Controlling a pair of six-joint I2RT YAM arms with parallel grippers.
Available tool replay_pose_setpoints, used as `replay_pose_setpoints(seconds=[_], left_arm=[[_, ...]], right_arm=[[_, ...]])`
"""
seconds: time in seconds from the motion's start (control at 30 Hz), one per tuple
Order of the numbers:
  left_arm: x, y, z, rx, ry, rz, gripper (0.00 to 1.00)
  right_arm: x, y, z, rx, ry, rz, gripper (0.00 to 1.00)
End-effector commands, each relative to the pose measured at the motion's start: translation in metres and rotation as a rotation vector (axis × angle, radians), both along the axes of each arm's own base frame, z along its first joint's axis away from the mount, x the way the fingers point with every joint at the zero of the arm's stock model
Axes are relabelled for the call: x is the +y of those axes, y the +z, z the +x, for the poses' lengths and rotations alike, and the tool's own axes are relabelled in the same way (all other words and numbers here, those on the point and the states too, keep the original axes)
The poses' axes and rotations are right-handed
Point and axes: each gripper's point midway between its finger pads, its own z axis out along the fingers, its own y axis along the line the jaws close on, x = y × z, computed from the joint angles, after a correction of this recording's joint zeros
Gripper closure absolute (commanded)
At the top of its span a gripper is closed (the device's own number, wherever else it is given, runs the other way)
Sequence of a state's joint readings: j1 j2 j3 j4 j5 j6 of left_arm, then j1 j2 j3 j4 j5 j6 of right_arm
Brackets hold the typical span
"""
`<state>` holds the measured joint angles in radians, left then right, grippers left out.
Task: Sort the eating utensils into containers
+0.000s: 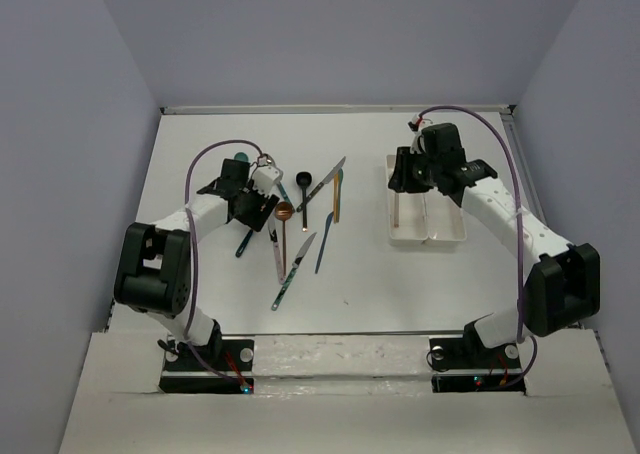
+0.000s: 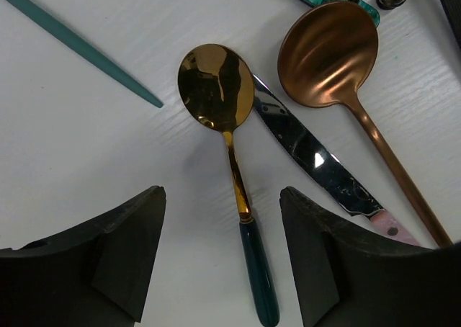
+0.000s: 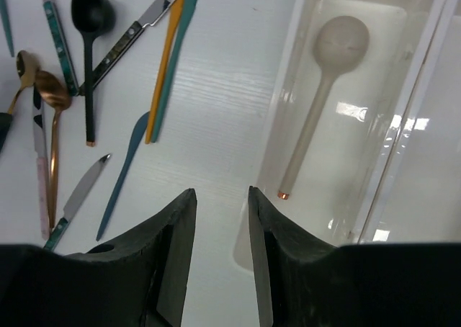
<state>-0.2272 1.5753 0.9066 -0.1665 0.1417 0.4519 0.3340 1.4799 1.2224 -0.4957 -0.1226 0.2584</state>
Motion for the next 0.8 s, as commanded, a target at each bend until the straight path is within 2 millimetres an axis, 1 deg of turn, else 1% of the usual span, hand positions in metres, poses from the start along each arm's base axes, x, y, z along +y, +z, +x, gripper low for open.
replay_pose_setpoints(seconds=[0.0, 0.13, 0.2, 0.33, 0.37, 0.4, 0.47, 0.5, 0.6, 0.67, 0.73, 0.77], left_arm=[[-0.009, -0.012, -0.011, 0.059, -0.042, -0.037, 0.24], [0.003, -0.033, -0.025, 0.139, -0.035, 0.028, 0.28], [0.01, -0.038, -0.033, 0.157, -0.038, 0.06, 0.29], [0.02, -0.038, -0.041, 0.16, -0.032, 0.091, 0.32], [0.022, -0.038, -0.041, 0.159, -0.032, 0.094, 0.35], [0.022, -0.039, -0.042, 0.162, -0.03, 0.096, 0.43], [0.022, -0.04, -0.044, 0.18, -0.028, 0.091, 0.55], [0.021, -0.041, -0.046, 0.191, -0.031, 0.085, 0.64], [0.018, -0.04, -0.057, 0.226, -0.049, 0.062, 0.66], [0.017, -0.037, -0.06, 0.226, -0.06, 0.056, 0.67], [0.018, -0.034, -0.062, 0.223, -0.068, 0.059, 0.71], [0.019, -0.033, -0.063, 0.224, -0.066, 0.059, 0.78]], right_arm=[[0.001, 0.016, 0.0, -0.047, -0.01, -0.016, 0.59], [-0.001, 0.008, -0.005, -0.028, -0.008, -0.023, 0.59], [-0.001, 0.006, -0.007, -0.023, -0.005, -0.022, 0.59], [-0.002, 0.001, -0.008, -0.018, -0.006, -0.03, 0.59], [-0.003, 0.0, -0.008, -0.017, -0.006, -0.03, 0.59], [-0.002, -0.001, -0.008, -0.015, -0.003, -0.03, 0.59], [-0.001, -0.001, -0.008, -0.016, 0.0, -0.024, 0.58], [0.003, -0.003, -0.011, -0.013, 0.013, -0.024, 0.58], [0.001, -0.003, -0.013, -0.016, 0.017, -0.03, 0.58], [0.0, -0.002, -0.013, -0.025, 0.018, -0.035, 0.58], [-0.001, -0.003, -0.015, -0.025, 0.02, -0.037, 0.58], [-0.001, -0.002, -0.015, -0.028, 0.021, -0.037, 0.58]])
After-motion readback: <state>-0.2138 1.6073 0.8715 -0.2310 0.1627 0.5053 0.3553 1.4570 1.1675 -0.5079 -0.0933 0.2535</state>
